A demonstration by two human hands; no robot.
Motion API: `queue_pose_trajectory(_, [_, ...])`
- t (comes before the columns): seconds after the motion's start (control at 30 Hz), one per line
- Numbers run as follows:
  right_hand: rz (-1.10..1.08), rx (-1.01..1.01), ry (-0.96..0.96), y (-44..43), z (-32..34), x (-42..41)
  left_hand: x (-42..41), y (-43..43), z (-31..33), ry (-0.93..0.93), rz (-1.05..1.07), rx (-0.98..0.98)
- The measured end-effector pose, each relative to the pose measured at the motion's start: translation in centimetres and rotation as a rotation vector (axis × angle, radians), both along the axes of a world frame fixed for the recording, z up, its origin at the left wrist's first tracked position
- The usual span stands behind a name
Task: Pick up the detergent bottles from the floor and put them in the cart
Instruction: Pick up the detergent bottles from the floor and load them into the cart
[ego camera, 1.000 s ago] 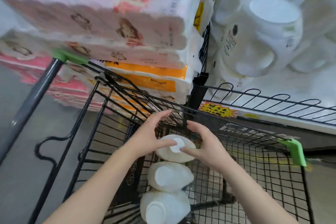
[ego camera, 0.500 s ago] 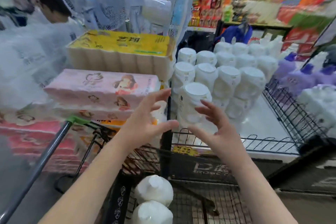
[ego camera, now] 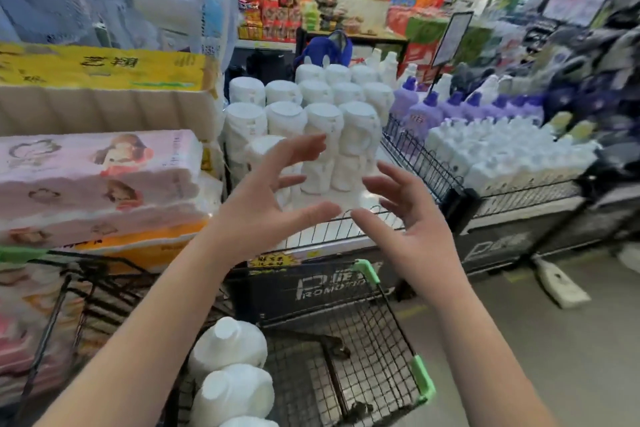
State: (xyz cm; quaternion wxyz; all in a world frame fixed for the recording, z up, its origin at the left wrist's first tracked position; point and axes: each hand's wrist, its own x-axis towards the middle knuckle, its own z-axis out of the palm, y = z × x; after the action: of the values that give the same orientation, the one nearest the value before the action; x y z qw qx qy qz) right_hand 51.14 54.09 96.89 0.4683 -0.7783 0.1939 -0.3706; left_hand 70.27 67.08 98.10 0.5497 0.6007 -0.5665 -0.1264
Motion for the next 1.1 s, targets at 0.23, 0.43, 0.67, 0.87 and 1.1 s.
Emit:
queue_pose_trajectory(0.23, [-0.207,0.004,-0.003,-1.9,1.0,-7.7,-5.9,-5.5,-0.7,0.056,-0.204,-0.057])
queue_pose_trajectory(0.43, [-0.336,0.029,-0.106,-5.3,1.0,-14.7,-12.1,-11.2,-0.6,0.057,-0.336,-0.054])
queue_pose_trajectory(0.67, [-0.48,0.064,-0.192,-12.7,-0.5,-26.6,-22.6,-21.7,-0.1,0.019,-0.475,-0.01])
queue_pose_trajectory(0.87, [-0.586,0.016,-0.211,-20.7,-0.4,-38.6,-33.9,-32.4,0.2,0.025,-0.582,-0.012])
queue_pose_trajectory(1.1, [-0.734,-0.012,-0.191,-27.7,0.0,-50.5,-45.5,-42.5,-0.3,0.028,-0.727,0.022])
